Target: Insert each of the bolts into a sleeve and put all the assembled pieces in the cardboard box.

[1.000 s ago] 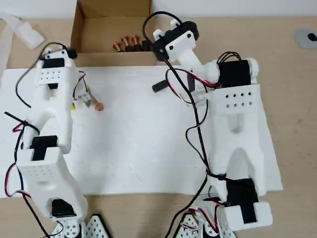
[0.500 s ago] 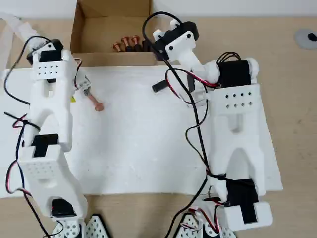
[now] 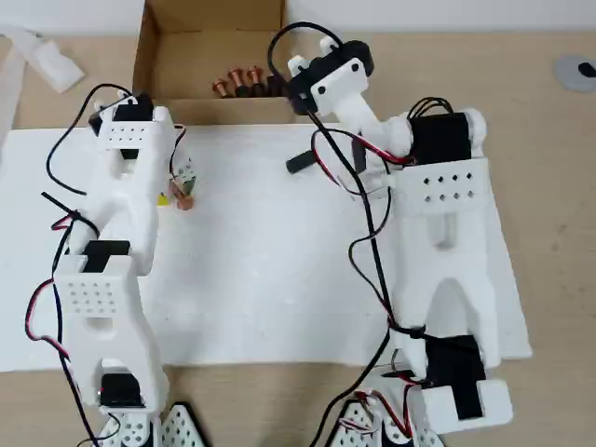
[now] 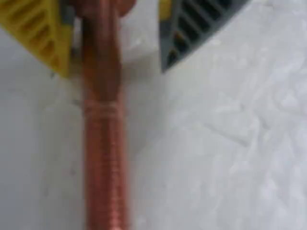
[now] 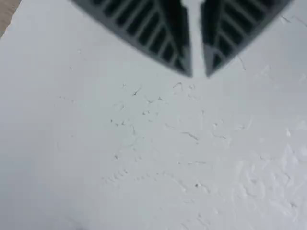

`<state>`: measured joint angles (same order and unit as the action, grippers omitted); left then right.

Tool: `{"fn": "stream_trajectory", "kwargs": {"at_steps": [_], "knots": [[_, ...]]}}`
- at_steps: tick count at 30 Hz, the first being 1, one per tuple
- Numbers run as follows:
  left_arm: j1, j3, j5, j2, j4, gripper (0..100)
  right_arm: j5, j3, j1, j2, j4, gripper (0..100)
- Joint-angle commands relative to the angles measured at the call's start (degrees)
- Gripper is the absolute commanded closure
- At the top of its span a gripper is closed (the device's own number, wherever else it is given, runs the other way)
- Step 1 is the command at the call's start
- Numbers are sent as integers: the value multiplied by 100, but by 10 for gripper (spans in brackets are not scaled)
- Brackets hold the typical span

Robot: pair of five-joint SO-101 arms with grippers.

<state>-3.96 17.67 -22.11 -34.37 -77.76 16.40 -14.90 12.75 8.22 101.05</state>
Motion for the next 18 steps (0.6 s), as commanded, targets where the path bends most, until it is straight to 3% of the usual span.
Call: {"fn": "stream_trajectory", "kwargs": {"at_steps": [1,4,8,10,15,18], "knots": [[88,105,0,-295,193,864,35,4,-48,277,53,989],[88,114,9,-453,185,874,35,4,-48,286,53,989],[-18,114,18,-453,167,1000,35,-4,-48,295,53,989],[-97,202,114,-453,105,992,35,-4,-48,295,53,989],[-299,1530,2040,-259,-1090,992,35,-4,-57,277,44,989],[-387,2655,3991,-66,-2145,992,35,-4,-57,277,-26,989]]}}
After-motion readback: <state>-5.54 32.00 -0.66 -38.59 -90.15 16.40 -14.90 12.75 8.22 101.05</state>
